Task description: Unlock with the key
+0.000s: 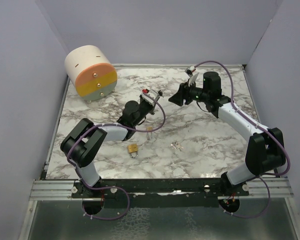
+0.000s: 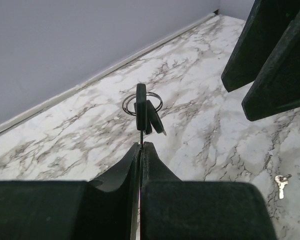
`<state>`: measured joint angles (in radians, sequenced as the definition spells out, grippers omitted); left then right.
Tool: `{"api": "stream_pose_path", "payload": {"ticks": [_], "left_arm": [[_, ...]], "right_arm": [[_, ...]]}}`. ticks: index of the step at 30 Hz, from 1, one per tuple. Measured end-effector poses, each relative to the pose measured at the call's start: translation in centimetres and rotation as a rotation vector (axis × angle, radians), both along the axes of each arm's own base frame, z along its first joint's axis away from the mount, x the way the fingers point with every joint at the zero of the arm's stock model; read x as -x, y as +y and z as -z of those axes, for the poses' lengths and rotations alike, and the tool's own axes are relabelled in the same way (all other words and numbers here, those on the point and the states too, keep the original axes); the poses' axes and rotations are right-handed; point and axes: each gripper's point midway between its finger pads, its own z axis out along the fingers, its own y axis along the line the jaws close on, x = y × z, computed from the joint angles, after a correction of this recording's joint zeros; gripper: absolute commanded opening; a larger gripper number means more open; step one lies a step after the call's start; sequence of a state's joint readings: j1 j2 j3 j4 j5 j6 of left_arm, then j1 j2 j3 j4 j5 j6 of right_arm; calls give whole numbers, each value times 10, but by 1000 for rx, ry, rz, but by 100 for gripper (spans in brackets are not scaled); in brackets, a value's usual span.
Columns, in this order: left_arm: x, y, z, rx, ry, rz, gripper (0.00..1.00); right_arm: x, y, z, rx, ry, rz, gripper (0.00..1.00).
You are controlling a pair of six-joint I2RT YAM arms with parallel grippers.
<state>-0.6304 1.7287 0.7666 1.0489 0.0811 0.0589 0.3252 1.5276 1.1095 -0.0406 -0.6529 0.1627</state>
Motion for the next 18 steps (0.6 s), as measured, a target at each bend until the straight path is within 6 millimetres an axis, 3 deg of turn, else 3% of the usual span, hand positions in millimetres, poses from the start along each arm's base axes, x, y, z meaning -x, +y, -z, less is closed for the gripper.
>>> {"api": "stream_pose_path", "payload": {"ticks": [7, 14, 18], "left_arm": [[-2, 7, 1, -135, -37, -77, 0], [5, -7, 2, -257, -61, -118, 0], [4, -13, -6, -283, -82, -142, 0]], "right_arm": [[-7, -4, -7, -64, 64, 78, 61], [-13, 3, -32, -223, 134, 118, 60], [-14, 6, -34, -273, 185, 128, 57]]}}
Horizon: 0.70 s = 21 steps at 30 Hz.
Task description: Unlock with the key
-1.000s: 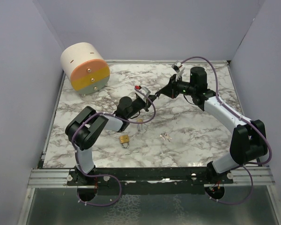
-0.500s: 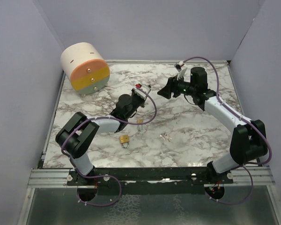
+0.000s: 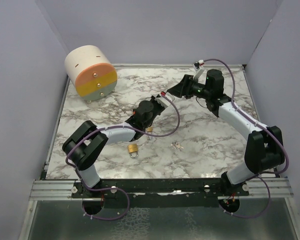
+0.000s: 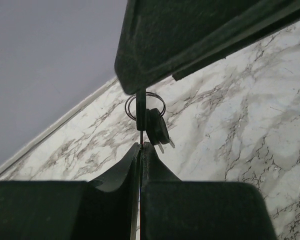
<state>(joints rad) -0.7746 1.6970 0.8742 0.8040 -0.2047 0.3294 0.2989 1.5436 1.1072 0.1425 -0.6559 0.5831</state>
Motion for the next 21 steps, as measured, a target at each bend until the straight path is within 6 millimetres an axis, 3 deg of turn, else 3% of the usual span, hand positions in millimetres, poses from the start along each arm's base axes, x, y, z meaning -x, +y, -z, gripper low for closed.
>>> {"api": "stream_pose_path", "payload": {"ticks": [13, 21], "left_arm": [[-1, -15, 13, -104, -6, -37, 0], [-1, -15, 13, -126, -13, -53, 0]], "right_arm": [[1, 4, 10, -38, 124, 6, 46], [-2, 6, 34, -15, 209, 6, 42]]}}
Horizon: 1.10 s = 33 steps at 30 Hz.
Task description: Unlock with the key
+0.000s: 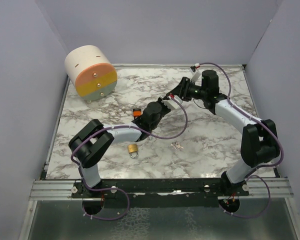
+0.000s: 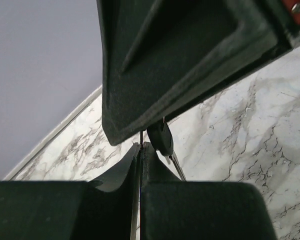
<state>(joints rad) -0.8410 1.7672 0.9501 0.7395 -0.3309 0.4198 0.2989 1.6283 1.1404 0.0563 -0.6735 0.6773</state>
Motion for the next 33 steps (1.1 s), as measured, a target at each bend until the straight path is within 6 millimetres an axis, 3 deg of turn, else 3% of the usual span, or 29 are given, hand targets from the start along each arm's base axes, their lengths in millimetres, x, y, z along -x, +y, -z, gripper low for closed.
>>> {"api": "stream_pose_path", "payload": {"ticks": [7, 12, 13, 17, 21, 25, 29, 33], "left_arm": [[2, -8, -5, -11, -15, 2, 0], [0, -6, -4, -30, -23, -20, 0], [-1, -5, -5, -32, -27, -28, 5], [-2, -2, -6, -33, -32, -54, 42], [-3, 7, -4, -26, -25, -105, 57], [2, 25, 16, -56, 3, -160, 58], [13, 61, 43, -87, 67, -224, 61], [12, 104, 42, -15, 117, -317, 65]], "right_arm": [[1, 1, 8, 4, 30, -8, 27], [3, -2, 13, 16, 54, -1, 3], [2, -3, 14, 18, 60, 5, 1], [1, -4, 18, 19, 78, 18, 1], [-3, -6, 18, 14, 88, 44, 1], [-7, -13, 21, 13, 84, 66, 1], [-11, -23, 26, 17, 77, 87, 1], [-15, -34, 33, 48, 41, 92, 1]]}}
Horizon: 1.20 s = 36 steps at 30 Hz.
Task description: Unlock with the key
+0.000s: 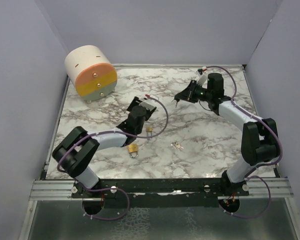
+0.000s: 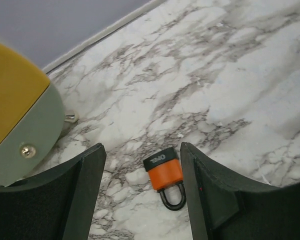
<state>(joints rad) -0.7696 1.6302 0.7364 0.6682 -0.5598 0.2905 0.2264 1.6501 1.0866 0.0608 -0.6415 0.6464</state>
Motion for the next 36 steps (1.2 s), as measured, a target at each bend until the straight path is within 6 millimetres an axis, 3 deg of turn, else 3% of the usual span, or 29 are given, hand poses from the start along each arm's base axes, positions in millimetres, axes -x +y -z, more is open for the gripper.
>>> {"api": "stream_pose_path", "payload": {"ticks": [6, 10, 16, 22, 29, 36], "left_arm": [[-13, 45, -47, 273, -13, -67, 70], [-12, 43, -58, 404, 32, -14, 70], [-6, 27, -36, 529, 216, 80, 74], [-12, 30, -1, 641, 400, 40, 84], [-20, 26, 42, 639, 579, -77, 94], [-25, 33, 75, 562, 645, -199, 95]], "right_arm": [[0, -7, 9, 66, -85, -43, 1], [6, -6, 15, 90, -121, -93, 1], [17, -3, 25, 100, -166, -166, 1], [21, -1, 25, 99, -197, -206, 1], [23, 0, 23, 95, -204, -219, 1], [24, 1, 22, 89, -204, -228, 1]]}}
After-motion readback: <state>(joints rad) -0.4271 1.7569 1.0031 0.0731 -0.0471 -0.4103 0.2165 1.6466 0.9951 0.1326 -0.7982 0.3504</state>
